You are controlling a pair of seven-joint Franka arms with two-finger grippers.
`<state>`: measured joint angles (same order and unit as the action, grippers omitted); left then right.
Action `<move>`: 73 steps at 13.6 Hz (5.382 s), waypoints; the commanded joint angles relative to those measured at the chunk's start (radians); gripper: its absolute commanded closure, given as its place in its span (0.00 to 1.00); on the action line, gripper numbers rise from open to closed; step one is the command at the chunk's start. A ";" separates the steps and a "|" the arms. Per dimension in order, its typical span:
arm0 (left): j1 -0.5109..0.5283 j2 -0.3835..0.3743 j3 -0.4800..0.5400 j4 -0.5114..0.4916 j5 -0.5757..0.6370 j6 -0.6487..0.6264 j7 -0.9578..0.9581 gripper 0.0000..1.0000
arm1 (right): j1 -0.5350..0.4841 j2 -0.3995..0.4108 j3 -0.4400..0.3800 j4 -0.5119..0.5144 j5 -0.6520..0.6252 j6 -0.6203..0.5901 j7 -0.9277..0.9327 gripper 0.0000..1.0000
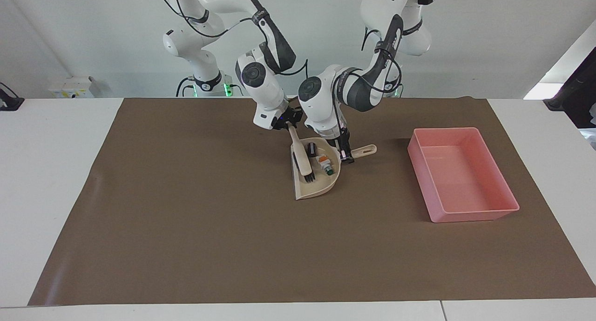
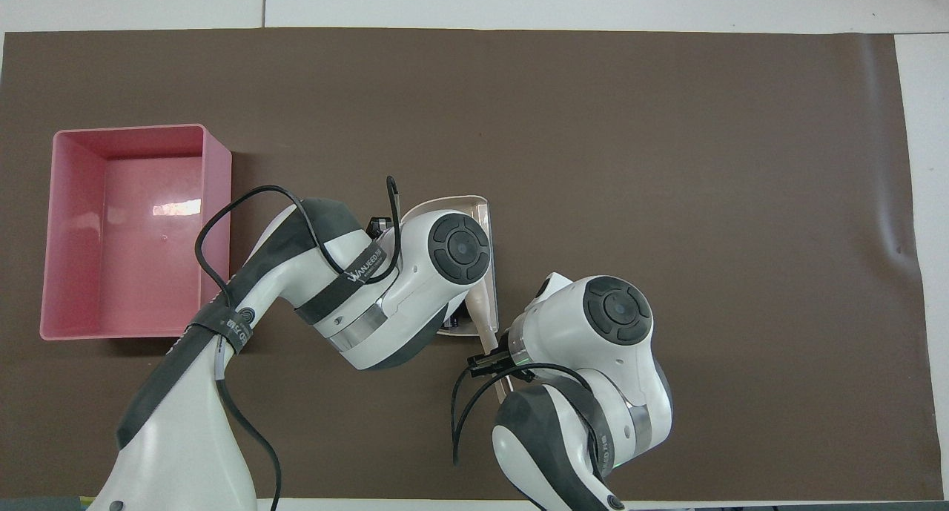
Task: Clean e-waste and dump in bin
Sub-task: 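Sweep the metal part and chip into the dustpan with the right gripper, then carry the dustpan over the pink bin with the left gripper, then tilt the dustpan with the left gripper to dump parts into the bin, then carry the dustpan back and set it on the table with the left gripper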
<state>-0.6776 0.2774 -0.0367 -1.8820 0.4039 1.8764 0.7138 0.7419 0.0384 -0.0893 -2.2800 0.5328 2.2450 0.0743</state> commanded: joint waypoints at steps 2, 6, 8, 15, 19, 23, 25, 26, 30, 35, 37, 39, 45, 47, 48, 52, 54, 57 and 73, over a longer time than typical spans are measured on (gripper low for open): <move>-0.005 -0.004 0.004 -0.025 0.004 0.044 -0.002 1.00 | -0.012 -0.017 -0.007 0.028 -0.013 -0.059 -0.025 1.00; 0.035 -0.061 0.003 -0.118 0.001 0.181 0.006 1.00 | -0.056 -0.090 -0.009 0.028 -0.154 -0.122 0.084 1.00; 0.061 -0.082 0.001 -0.132 -0.002 0.202 0.010 1.00 | -0.099 -0.126 -0.010 0.028 -0.217 -0.157 0.117 1.00; 0.191 -0.182 0.000 -0.135 -0.134 0.182 0.236 1.00 | -0.335 -0.235 -0.007 0.048 -0.520 -0.375 0.116 1.00; 0.307 -0.239 0.009 -0.129 -0.143 0.182 0.349 1.00 | -0.520 -0.223 -0.007 0.039 -0.643 -0.392 0.032 1.00; 0.462 -0.309 0.011 -0.132 -0.148 0.181 0.472 1.00 | -0.691 -0.161 -0.006 0.010 -0.674 -0.323 -0.094 1.00; 0.571 -0.322 0.011 -0.121 -0.177 0.179 0.544 1.00 | -0.737 -0.167 -0.006 -0.025 -0.674 -0.282 -0.119 1.00; 0.610 -0.325 0.011 -0.114 -0.192 0.178 0.597 1.00 | -0.759 -0.170 -0.007 -0.042 -0.672 -0.254 -0.113 1.00; 0.797 -0.323 0.012 -0.083 -0.198 0.162 0.632 1.00 | -0.817 -0.189 -0.006 -0.107 -0.654 -0.180 -0.143 1.00; 0.830 -0.311 0.014 -0.074 0.016 0.170 0.653 1.00 | -0.817 -0.201 -0.009 -0.145 -0.547 -0.138 -0.243 1.00; 0.810 -0.288 0.012 -0.075 0.164 0.170 0.647 1.00 | -0.817 -0.213 -0.009 -0.177 -0.547 -0.110 -0.248 1.00; 0.790 -0.277 0.012 -0.081 0.293 0.167 0.647 1.00 | -0.817 -0.210 -0.009 -0.185 -0.547 -0.110 -0.248 1.00; 0.721 -0.297 0.011 -0.149 0.529 0.101 0.641 1.00 | -0.815 -0.184 -0.010 -0.181 -0.550 -0.101 -0.251 1.00; 0.681 -0.297 0.009 -0.137 0.553 0.025 0.641 1.00 | -0.817 -0.184 -0.010 -0.181 -0.556 -0.101 -0.254 1.00; 0.664 -0.297 0.009 -0.120 0.555 -0.011 0.642 1.00 | -0.816 -0.184 -0.010 -0.181 -0.560 -0.102 -0.254 1.00; 0.590 -0.296 0.008 -0.066 0.593 -0.143 0.641 1.00 | -0.817 -0.184 -0.010 -0.181 -0.563 -0.102 -0.254 0.48; 0.583 -0.299 0.008 -0.072 0.627 -0.151 0.641 1.00 | -0.816 -0.184 -0.010 -0.176 -0.564 -0.108 -0.257 0.00; 0.581 -0.299 0.004 -0.023 0.615 -0.183 0.648 1.00 | -0.799 -0.169 -0.004 -0.068 -0.564 -0.218 -0.243 0.00; 0.206 -0.184 -0.005 -0.063 0.061 -0.039 0.307 1.00 | -0.730 -0.011 -0.010 0.731 -0.567 -0.760 0.013 0.00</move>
<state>-0.4088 0.0637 -0.0567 -1.9496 0.4857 1.8188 1.1083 -0.0082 0.0074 -0.0911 -1.5677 -0.0352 1.5019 0.0430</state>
